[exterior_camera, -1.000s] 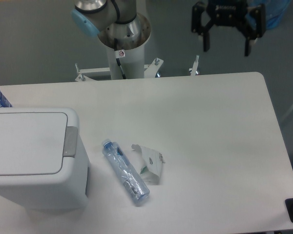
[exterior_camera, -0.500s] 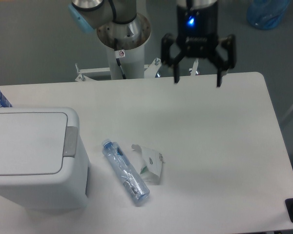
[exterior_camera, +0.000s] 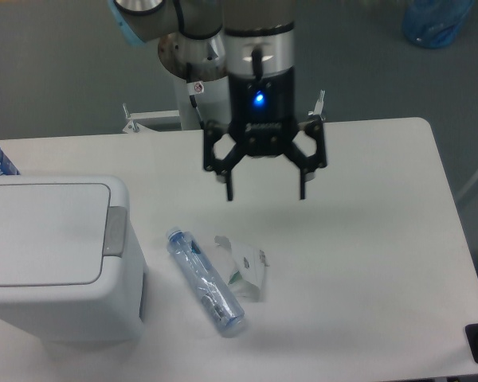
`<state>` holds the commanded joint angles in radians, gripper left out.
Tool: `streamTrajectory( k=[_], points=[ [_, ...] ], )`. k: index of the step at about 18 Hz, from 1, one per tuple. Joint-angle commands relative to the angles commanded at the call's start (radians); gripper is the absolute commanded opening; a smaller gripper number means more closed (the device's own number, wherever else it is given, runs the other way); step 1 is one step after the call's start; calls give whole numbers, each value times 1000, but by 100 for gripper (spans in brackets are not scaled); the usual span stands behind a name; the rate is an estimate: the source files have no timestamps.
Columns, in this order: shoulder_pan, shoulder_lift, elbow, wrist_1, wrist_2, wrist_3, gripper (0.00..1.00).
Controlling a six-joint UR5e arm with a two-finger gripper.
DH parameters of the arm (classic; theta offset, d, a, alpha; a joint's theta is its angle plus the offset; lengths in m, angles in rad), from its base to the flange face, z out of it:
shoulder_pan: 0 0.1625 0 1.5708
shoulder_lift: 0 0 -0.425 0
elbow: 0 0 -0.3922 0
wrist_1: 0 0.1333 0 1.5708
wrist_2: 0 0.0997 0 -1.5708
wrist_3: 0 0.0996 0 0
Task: Open the trash can
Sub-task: 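Move the open gripper down toward the lid edge of the white trash can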
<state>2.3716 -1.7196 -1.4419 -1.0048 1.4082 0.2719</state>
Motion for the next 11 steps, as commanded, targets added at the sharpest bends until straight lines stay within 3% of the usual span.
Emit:
streamTrajectory(
  k=[11],
  points=[
    [-109,-51,3,0,0,-114,100]
  ],
)
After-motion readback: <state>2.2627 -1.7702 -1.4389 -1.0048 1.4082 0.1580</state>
